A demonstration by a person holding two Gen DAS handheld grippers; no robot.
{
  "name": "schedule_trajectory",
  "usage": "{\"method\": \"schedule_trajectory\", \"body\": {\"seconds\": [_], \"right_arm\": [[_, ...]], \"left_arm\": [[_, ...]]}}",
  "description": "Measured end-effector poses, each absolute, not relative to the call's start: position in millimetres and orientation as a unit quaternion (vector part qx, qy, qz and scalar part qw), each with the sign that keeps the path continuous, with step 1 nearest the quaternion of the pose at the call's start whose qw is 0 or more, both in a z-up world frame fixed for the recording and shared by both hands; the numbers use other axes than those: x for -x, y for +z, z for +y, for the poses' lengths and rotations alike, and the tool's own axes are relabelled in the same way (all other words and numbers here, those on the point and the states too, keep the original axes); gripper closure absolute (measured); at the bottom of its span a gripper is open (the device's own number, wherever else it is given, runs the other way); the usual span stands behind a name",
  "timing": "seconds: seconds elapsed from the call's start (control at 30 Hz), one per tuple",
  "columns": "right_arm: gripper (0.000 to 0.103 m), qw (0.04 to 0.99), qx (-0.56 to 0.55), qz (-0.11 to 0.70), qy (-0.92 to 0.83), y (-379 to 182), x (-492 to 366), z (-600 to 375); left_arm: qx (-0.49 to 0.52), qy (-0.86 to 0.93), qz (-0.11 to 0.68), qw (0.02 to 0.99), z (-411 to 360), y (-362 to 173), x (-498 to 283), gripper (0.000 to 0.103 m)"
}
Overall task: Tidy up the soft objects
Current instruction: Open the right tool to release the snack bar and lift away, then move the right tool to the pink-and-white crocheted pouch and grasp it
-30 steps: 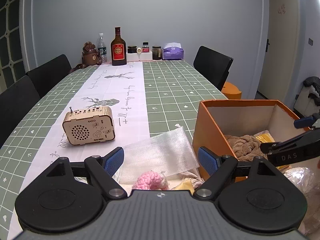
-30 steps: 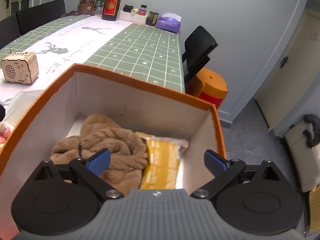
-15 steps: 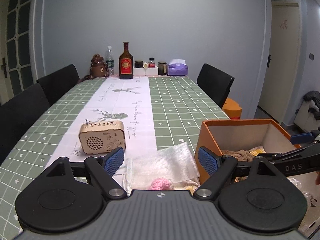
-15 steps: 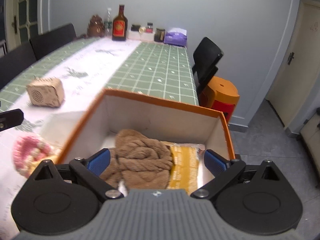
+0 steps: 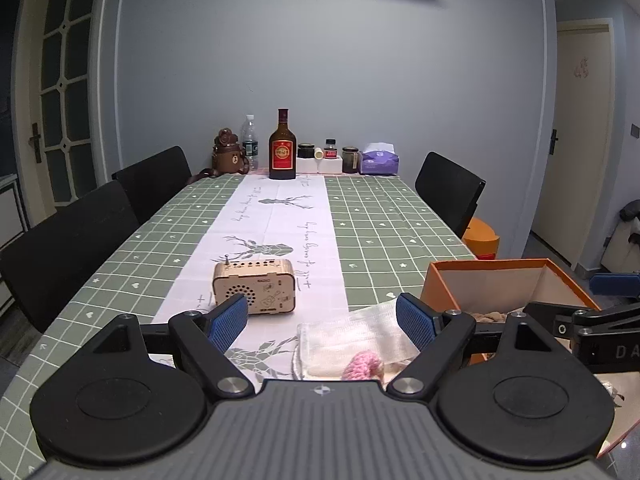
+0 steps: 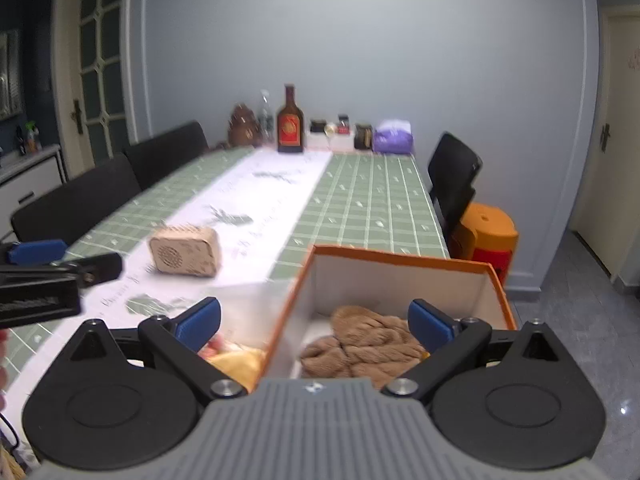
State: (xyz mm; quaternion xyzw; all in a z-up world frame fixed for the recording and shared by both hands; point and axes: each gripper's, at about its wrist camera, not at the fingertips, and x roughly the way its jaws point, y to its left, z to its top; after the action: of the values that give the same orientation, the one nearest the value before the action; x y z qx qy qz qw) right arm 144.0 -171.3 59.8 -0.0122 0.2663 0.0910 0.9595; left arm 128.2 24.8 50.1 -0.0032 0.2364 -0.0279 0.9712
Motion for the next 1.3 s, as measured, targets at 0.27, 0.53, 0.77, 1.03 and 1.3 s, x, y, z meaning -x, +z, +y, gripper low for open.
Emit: {"method": "schedule_trajectory", "body": {"seconds": [0.27,0.53,0.77,1.03,1.3], "right_arm": [[0.005,0.975,-0.024,0.205,0.087,56.1,-98.0,-130.1],[0.005,0.978,-0.023,0.191,0.081,34.3,-99.8,-96.1],[0.005,0.986,0.034,0.145,0.076,18.7,-107.4,-51.8],[0.015,0.975,0.102,0.187,0.061,-25.2,-141.9,-14.2],[0.031,0.963,0.115,0.238,0.051,-58.7,-171.9,-3.0]], "left_arm": [[-0.017,0.003,0.253,0.967,46.4,36.8,-117.5,0.005],[-0.026,0.056,0.286,0.956,80.1,7.1,-126.5,0.005],[0.010,0.062,0.303,0.951,110.7,-11.6,-137.5,0.005],[0.033,0.060,0.315,0.946,133.4,-28.2,-149.4,0.005],[0.032,0.058,0.336,0.939,139.6,-38.4,-159.3,0.005]]}}
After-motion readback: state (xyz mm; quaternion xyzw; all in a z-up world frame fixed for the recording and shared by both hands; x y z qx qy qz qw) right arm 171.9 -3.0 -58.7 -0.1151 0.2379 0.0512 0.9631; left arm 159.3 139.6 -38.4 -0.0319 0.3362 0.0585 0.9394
